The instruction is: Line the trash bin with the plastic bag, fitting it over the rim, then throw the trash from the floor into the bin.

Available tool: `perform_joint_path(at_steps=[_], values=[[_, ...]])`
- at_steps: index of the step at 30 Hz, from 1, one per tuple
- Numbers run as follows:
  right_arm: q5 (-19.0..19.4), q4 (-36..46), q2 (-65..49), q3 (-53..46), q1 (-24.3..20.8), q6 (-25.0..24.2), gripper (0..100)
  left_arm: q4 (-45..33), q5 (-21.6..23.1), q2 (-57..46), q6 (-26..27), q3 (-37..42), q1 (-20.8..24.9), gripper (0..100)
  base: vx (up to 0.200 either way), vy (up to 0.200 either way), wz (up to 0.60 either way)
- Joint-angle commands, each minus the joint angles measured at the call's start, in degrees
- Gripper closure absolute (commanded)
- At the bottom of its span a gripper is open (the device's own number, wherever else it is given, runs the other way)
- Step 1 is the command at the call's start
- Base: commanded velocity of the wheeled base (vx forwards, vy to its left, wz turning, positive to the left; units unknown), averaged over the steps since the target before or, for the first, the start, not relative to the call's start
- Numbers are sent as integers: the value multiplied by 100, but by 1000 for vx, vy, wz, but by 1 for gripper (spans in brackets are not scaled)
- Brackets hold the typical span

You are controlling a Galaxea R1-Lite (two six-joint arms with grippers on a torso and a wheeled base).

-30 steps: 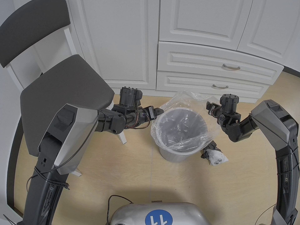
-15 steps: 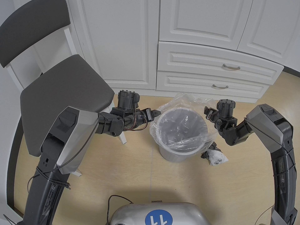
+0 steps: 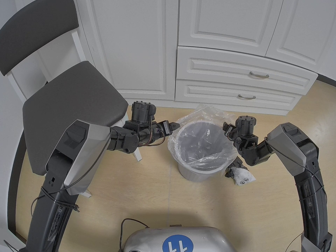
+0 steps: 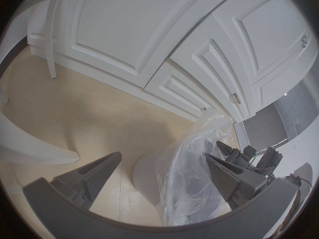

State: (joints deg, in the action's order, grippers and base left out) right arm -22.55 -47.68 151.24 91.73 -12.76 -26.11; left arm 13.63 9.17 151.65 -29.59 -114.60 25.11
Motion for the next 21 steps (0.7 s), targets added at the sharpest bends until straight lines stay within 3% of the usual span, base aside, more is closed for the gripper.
perform_joint_path(at_steps=[1,4,9,13,21], values=[[-4,162,134,196,2,-96,0,26,-11,5,-3,1,2,0,0,0,0],[84,663,-6,240,2,-447,0,26,-20,-13,-12,1,2,0,0,0,0],[691,1771,-525,134,55,-1080,0,17,-29,-57,-21,1,2,0,0,0,0],[1051,2500,-824,108,99,-1309,0,-1,-29,-74,-21,1,11,0,0,0,0],[1104,2597,-815,143,90,-1361,0,-9,-29,-48,-12,1,-6,0,0,0,0]])
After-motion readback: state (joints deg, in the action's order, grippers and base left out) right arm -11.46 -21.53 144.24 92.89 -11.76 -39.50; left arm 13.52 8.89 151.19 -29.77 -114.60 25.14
